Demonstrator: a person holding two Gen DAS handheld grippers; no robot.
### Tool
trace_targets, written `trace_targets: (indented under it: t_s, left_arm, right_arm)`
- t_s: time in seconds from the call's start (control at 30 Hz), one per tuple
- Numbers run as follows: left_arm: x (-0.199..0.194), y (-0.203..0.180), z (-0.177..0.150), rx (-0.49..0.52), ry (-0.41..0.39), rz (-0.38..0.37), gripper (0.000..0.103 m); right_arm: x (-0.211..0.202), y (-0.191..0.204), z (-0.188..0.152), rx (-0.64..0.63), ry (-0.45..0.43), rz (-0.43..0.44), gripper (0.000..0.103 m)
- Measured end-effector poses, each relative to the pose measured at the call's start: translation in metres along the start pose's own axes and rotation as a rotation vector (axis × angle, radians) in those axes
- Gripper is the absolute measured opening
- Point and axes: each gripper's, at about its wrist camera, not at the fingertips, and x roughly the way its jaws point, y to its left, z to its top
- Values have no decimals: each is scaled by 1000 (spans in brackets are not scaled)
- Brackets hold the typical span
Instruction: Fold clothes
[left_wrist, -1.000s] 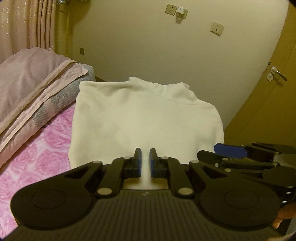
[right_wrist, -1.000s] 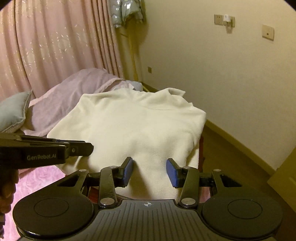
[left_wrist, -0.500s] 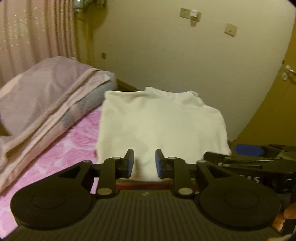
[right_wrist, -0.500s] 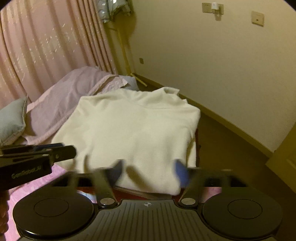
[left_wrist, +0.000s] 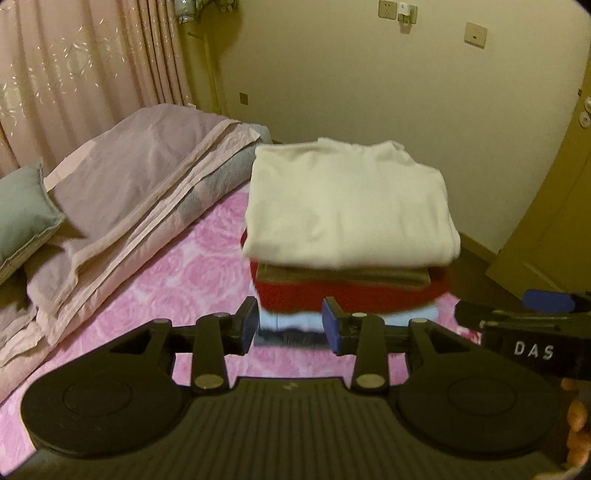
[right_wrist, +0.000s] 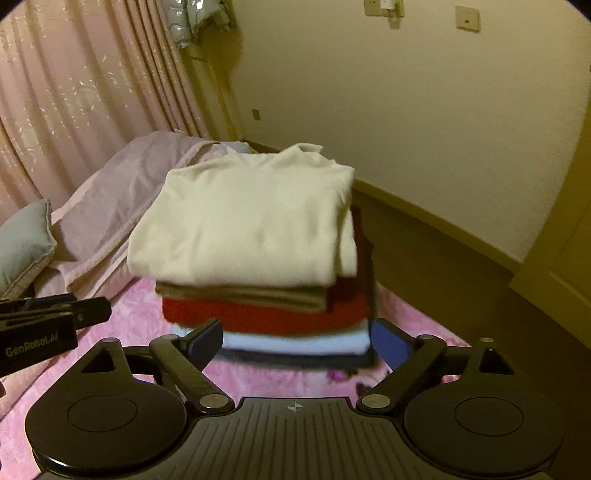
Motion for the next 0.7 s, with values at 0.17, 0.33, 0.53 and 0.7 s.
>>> trace_targets:
  t_s: [0.17, 0.33, 0.53, 0.7]
  left_arm:
    - [-23, 4, -30, 14, 17, 6, 37]
    - [-51, 10, -58, 32, 18, -2, 40]
    - [-79, 22, -85, 65, 18, 9, 44]
    - [-95, 32, -103, 81, 12, 10, 45]
  right_arm:
    - [-30, 5, -28, 16, 40, -61, 99]
    - [-62, 17, -54, 22, 51, -119, 102]
    - [-89, 37, -81, 40, 56, -129, 102]
    - [-104, 52, -96, 55, 49, -122, 102]
